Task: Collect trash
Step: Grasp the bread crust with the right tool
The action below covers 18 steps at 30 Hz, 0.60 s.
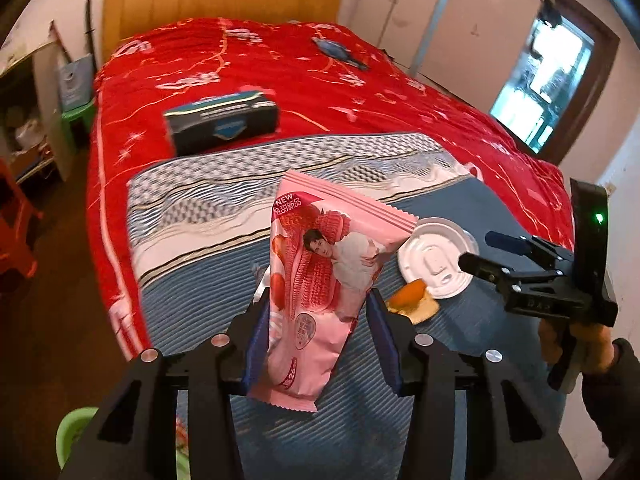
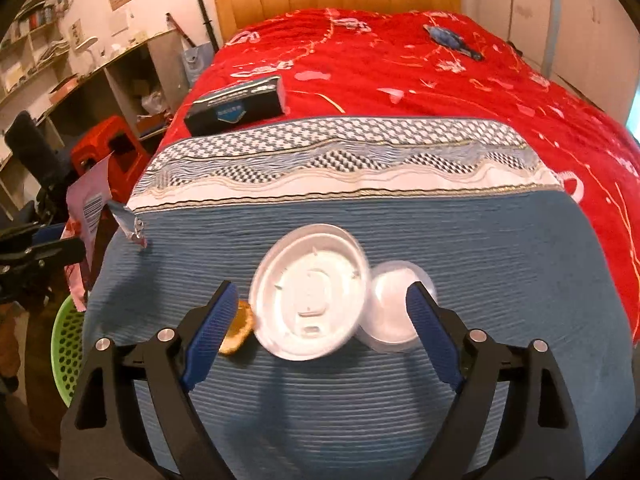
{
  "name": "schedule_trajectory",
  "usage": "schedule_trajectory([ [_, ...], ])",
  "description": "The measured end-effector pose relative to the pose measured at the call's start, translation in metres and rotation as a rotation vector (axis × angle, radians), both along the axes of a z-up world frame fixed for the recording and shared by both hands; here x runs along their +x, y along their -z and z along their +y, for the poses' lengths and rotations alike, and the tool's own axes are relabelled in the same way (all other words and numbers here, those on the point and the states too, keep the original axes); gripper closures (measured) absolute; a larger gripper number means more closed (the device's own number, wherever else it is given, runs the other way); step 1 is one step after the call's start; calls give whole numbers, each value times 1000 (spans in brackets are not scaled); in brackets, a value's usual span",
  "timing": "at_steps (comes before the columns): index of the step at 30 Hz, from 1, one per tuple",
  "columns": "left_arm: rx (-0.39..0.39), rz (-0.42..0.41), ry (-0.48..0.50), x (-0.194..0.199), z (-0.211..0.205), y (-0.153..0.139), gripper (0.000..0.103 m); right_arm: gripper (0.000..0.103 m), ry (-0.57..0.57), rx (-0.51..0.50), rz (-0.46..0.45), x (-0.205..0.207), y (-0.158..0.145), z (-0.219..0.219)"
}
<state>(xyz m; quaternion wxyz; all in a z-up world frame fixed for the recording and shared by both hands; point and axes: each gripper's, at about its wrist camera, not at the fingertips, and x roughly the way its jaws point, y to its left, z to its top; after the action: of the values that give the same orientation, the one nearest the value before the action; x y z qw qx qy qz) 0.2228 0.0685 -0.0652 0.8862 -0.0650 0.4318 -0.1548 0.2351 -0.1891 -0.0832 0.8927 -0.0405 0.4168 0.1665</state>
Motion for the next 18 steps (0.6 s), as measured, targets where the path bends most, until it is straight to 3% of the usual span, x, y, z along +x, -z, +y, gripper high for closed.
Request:
schedule_trajectory([
  [11,-25,12,-80,-24,40,7,58,37,-130,11,53,-26,20,48],
  [18,-54,20,-101,-34,54,12,58,40,-26,126,167,-24,36,50],
])
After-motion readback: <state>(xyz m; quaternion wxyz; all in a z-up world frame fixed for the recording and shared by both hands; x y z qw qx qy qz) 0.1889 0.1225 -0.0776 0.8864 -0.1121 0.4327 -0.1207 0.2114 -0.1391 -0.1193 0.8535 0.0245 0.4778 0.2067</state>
